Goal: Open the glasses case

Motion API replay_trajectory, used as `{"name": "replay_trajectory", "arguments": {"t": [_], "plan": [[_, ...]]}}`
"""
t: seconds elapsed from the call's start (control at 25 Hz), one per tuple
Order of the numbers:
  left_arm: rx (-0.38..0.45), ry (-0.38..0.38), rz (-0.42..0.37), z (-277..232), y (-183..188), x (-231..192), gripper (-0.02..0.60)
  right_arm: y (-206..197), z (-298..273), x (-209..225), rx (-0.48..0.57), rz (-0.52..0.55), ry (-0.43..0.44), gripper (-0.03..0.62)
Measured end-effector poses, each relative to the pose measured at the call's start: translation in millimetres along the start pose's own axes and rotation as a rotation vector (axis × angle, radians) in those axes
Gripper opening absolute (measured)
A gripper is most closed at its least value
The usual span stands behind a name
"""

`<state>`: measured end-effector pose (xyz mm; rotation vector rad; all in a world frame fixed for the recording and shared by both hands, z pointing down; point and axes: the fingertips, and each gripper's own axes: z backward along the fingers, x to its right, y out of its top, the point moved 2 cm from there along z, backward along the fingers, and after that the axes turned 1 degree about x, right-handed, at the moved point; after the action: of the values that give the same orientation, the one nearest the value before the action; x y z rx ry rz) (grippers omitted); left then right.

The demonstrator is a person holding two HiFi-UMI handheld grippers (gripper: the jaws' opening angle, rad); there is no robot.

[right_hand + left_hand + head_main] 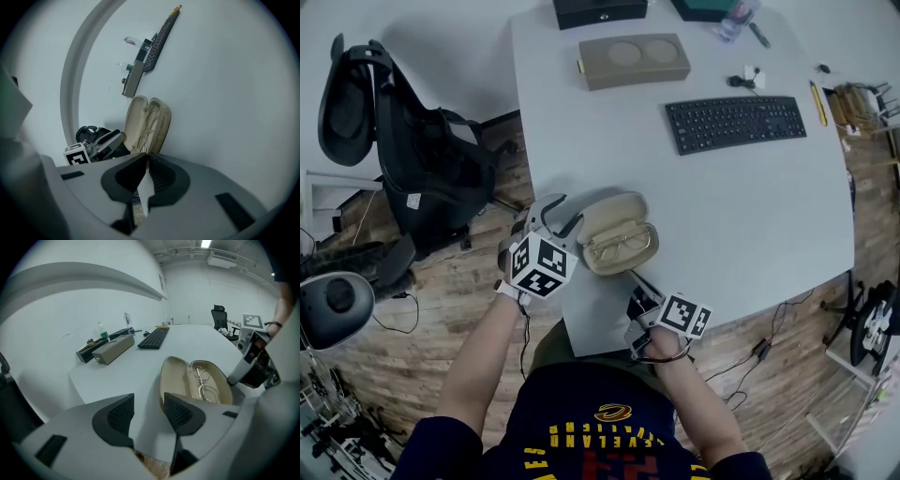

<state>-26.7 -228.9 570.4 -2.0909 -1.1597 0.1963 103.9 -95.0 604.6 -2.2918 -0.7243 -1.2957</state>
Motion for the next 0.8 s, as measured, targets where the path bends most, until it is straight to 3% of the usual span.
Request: {"name": "replay_trajectory", "arguments": {"t": [0.8], "plan": [[-0.015, -0.053, 0.158, -13.9, -21.0, -11.1, 0.213, -0.3, -2.6, -4.5, -0.005, 0.034, 0.001, 0.032]]}}
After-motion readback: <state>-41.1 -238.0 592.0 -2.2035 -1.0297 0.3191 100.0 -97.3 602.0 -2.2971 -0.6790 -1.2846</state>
